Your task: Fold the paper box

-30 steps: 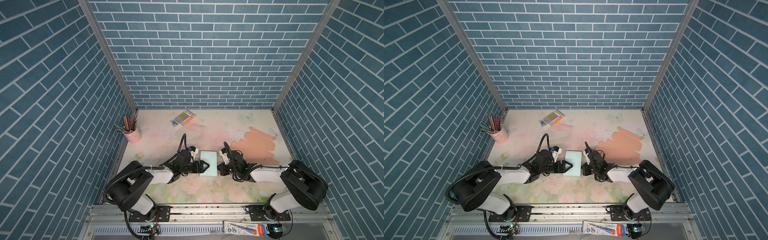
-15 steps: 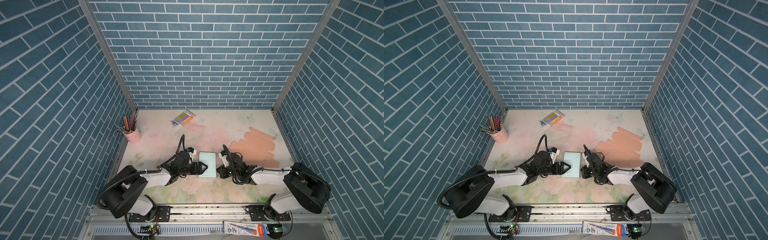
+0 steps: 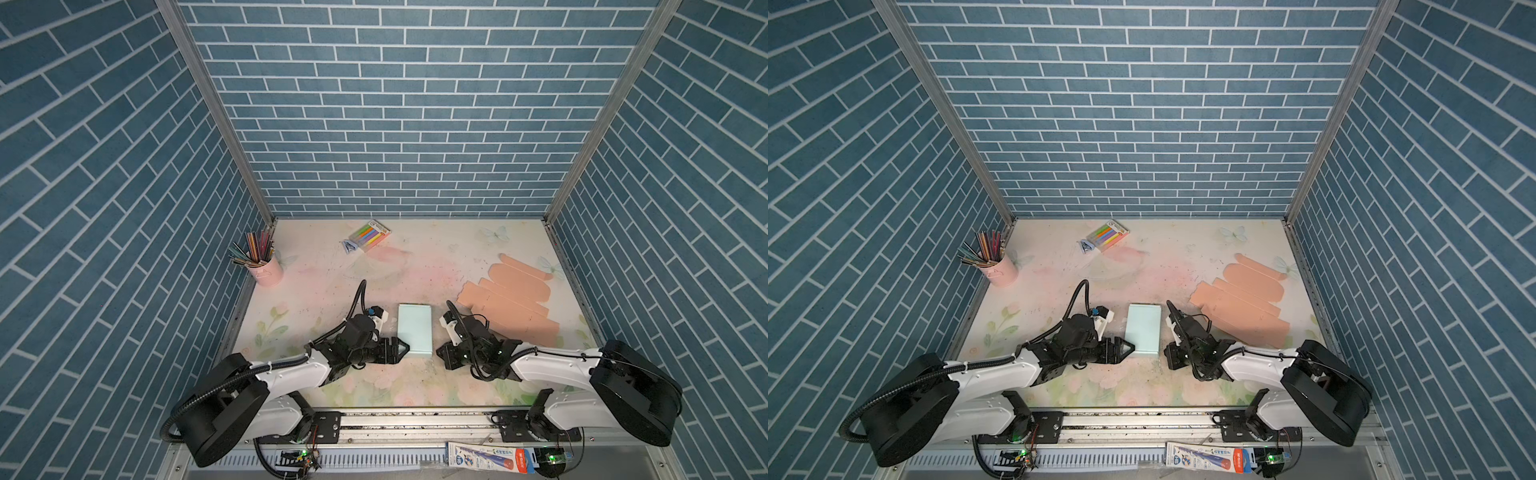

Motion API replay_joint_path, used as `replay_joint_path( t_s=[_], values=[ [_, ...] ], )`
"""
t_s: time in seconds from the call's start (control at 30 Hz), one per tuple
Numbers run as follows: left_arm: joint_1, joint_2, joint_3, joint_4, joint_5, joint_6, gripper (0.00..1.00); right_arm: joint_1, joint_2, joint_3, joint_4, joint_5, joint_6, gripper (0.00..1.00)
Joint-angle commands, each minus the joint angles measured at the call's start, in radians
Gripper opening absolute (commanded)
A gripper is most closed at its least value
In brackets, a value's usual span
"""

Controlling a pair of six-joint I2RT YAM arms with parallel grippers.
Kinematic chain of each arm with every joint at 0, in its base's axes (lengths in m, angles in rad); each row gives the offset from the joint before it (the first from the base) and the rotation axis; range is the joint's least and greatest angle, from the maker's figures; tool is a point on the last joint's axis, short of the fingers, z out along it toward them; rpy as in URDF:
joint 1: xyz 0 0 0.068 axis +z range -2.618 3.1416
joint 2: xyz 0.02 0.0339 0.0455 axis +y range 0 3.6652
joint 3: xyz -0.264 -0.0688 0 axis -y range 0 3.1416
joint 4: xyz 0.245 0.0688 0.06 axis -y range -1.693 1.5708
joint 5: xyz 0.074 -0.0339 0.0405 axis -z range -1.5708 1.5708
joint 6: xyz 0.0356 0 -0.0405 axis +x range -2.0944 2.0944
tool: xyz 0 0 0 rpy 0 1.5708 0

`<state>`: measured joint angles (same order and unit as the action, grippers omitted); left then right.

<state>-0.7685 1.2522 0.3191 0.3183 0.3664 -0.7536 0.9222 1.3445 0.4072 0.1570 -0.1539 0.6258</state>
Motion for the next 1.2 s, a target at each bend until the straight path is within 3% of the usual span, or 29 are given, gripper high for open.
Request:
replay_joint_path(
  t_s=[0.0,0.57,0.93,1.07,1.17],
  values=[
    [-0.01,0.013,0.01,0.041,-0.001,-0.017,0.84,0.021,0.034,0.041,-0.019,0.001,0.037,0.1],
    [-0.01,0.03,0.044,0.028,-0.015,0.008,0.78,0.075,0.116,0.137,0.027,-0.013,0.024,0.1],
    [0.206,-0.033,0.014,-0.048,0.054,0.09,0.78,0.134,0.127,0.172,0.145,-0.027,-0.034,0.12],
    [0.21,-0.106,0.036,-0.164,0.003,0.125,0.78,0.136,0.038,0.134,0.176,-0.009,-0.058,0.14],
    [0.208,-0.164,0.028,-0.225,-0.024,0.119,0.78,0.136,-0.021,0.151,0.087,0.042,-0.115,0.18]
  ],
)
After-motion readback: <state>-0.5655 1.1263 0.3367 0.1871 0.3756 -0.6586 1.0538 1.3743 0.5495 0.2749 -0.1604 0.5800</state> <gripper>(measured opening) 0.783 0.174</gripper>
